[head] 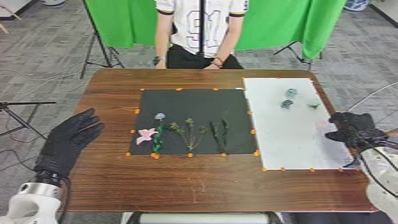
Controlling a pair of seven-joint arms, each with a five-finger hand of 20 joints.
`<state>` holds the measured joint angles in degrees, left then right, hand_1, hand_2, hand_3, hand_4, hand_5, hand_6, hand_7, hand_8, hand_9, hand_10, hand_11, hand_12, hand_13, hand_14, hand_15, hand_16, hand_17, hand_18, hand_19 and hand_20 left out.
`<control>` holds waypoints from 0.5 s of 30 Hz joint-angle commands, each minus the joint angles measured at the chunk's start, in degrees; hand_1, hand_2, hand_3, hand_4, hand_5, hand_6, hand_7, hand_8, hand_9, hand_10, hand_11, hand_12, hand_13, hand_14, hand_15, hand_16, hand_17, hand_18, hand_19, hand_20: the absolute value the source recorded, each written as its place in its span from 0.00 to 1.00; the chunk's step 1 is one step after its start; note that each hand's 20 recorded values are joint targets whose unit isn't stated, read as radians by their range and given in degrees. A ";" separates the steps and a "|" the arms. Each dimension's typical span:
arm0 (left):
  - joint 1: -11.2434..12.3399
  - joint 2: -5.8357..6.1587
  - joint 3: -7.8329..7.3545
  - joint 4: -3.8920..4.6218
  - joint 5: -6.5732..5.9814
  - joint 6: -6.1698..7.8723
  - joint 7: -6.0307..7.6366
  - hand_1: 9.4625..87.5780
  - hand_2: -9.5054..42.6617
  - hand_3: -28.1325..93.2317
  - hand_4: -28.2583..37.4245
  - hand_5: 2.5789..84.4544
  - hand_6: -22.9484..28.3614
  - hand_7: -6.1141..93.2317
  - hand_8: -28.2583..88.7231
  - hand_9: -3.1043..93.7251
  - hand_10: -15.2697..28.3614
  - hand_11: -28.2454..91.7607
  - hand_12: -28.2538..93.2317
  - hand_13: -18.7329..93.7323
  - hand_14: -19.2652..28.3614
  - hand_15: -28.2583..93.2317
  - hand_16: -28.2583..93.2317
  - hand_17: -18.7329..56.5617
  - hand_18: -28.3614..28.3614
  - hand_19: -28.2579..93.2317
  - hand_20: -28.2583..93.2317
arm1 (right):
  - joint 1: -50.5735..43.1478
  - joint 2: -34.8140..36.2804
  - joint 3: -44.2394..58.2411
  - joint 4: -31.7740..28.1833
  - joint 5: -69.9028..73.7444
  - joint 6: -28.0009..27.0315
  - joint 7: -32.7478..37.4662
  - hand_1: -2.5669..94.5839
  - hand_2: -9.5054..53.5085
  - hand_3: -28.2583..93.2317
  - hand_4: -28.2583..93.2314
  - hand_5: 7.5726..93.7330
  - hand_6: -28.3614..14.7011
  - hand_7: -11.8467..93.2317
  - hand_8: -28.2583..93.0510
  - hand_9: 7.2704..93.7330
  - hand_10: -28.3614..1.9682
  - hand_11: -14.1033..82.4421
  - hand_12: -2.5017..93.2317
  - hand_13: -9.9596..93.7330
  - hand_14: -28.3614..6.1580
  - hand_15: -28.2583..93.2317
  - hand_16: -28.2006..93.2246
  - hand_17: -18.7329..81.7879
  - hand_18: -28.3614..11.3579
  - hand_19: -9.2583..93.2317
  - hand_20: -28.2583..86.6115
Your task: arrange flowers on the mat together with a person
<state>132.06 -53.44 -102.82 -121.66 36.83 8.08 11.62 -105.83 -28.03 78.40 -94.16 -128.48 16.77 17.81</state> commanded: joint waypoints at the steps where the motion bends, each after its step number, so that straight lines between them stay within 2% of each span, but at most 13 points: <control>1: -0.28 0.23 -0.18 0.39 0.30 -1.25 -1.11 0.25 0.22 0.83 0.13 0.45 0.56 0.24 0.16 0.38 0.67 0.46 0.34 0.41 0.75 0.54 0.22 0.16 0.86 0.63 0.31 | 2.04 0.12 -1.23 -0.58 -2.52 1.38 3.21 0.31 0.01 0.96 0.00 0.41 0.65 0.47 0.08 0.43 0.57 0.55 0.31 0.55 0.60 0.67 0.40 0.38 0.28 0.70 0.57; 6: 0.40 0.22 -0.16 0.16 0.01 -0.78 -0.82 0.25 0.22 0.83 0.14 0.46 0.56 0.24 0.16 0.38 0.68 0.46 0.34 0.41 0.75 0.54 0.22 0.16 0.86 0.63 0.31 | 3.02 0.02 -2.26 -0.38 -2.76 1.64 3.20 0.31 0.01 0.96 0.00 0.41 0.64 0.47 0.08 0.43 0.56 0.55 0.31 0.55 0.60 0.68 0.40 0.38 0.28 0.71 0.57; 15: -0.01 -0.06 -0.12 0.26 0.32 -1.14 -1.07 0.25 0.22 0.83 0.14 0.46 0.56 0.24 0.16 0.38 0.68 0.46 0.34 0.41 0.75 0.54 0.22 0.16 0.86 0.63 0.31 | 4.41 -0.15 -3.80 -0.10 -1.83 1.77 0.47 0.31 0.01 0.96 0.00 0.39 0.64 0.47 0.08 0.41 0.56 0.55 0.30 0.54 0.60 0.68 0.40 0.38 0.27 0.71 0.57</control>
<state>131.57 -53.20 -102.92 -121.60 36.89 7.49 11.19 -102.78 -28.28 75.84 -94.37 -130.13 17.59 20.27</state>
